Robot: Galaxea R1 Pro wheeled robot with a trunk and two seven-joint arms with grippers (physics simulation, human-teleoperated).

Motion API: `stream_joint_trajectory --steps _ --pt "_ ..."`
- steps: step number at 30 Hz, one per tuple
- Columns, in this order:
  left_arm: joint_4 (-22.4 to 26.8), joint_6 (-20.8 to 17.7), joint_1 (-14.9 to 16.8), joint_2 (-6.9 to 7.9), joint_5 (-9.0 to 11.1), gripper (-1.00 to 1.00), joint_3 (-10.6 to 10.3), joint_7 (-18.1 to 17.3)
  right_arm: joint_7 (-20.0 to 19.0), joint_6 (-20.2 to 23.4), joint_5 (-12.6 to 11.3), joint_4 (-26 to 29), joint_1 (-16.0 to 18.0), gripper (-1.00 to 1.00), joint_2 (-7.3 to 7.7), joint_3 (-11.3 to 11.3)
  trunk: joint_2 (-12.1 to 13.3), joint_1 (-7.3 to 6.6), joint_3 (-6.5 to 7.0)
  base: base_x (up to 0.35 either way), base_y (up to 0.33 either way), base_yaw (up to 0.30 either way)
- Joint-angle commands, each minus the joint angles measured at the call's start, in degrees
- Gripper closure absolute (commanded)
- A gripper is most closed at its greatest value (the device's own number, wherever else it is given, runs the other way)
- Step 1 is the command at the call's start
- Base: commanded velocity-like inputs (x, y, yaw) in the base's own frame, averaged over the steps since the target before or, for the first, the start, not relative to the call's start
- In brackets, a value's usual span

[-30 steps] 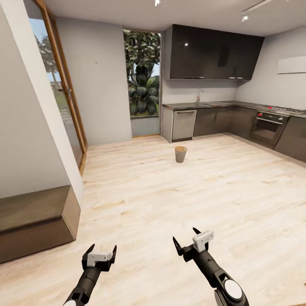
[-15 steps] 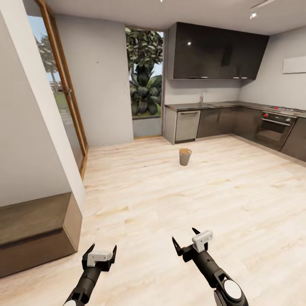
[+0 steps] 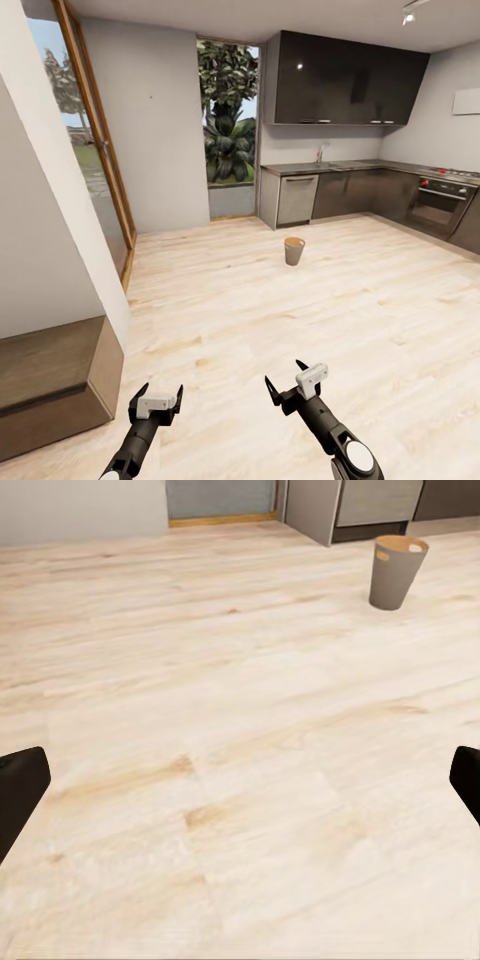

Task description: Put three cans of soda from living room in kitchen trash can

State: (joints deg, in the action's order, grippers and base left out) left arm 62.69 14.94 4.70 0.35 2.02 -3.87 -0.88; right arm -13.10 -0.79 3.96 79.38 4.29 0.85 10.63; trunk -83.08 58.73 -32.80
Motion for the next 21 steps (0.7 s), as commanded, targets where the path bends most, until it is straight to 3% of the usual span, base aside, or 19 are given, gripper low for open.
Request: stream_joint_trajectory --steps 1,6,15,21 --pt "0.0 0.0 0.01 0.0 0.0 -1.0 0.0 0.0 0.0 0.0 0.02 0.0 0.0 -1.0 0.01 0.04 0.0 0.0 0.0 0.324 0.001 0.0" --pt "-0.01 0.0 0.01 0.0 0.0 -1.0 -0.13 0.0 0.0 0.0 0.01 -0.01 0.01 -1.0 -0.02 0.15 0.0 0.0 0.0 0.324 0.001 0.0" --pt "-0.02 0.0 0.03 0.05 -0.07 -1.0 -2.29 0.21 0.04 0.07 -0.18 -0.01 0.01 -1.0 -0.11 0.18 0.0 0.0 0.0 0.324 0.0 -0.001" --pt "-0.02 0.0 0.02 0.08 -0.04 -1.0 -2.65 0.18 0.08 0.06 -0.31 -0.01 0.01 -1.0 -0.12 0.15 0.0 0.0 0.05 0.324 0.0 -0.103"
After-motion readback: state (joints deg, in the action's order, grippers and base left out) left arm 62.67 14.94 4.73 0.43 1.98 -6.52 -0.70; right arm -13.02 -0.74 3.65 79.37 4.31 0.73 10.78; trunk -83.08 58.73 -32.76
